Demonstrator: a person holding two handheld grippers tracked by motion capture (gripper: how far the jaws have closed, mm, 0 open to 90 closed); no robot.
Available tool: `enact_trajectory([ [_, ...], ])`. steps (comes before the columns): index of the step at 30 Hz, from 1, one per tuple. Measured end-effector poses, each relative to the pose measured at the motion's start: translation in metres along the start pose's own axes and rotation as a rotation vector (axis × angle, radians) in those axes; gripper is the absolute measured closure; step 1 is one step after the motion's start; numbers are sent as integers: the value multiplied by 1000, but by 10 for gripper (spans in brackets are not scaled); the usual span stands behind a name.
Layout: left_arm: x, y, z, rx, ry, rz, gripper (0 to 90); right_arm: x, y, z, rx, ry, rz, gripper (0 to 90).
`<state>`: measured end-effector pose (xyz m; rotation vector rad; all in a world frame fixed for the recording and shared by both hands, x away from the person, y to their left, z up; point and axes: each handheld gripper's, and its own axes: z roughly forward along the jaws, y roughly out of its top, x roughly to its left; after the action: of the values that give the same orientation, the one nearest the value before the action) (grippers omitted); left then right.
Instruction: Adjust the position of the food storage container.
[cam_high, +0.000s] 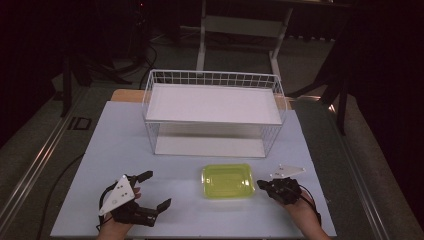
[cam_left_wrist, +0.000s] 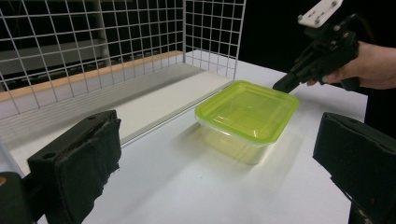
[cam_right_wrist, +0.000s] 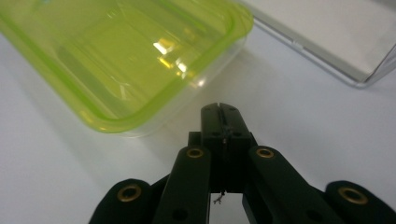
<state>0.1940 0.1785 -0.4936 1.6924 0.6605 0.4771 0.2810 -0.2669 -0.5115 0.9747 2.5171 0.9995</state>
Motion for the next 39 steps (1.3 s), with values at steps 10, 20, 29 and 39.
enact_trajectory([
  [10, -2, 0, 1, 7, -8, 2, 15, 7, 0, 19, 40, 50, -8, 900],
  [20, -2, -1, 2, 10, -12, 0, 15, 16, 10, 32, 50, 89, -20, 900],
  [29, -2, -1, 1, 7, -14, -4, 15, 25, 23, 46, 45, 113, -50, 900],
  [39, -3, -1, 2, 9, -19, -6, 15, 31, 36, 60, 40, 127, -61, 900],
])
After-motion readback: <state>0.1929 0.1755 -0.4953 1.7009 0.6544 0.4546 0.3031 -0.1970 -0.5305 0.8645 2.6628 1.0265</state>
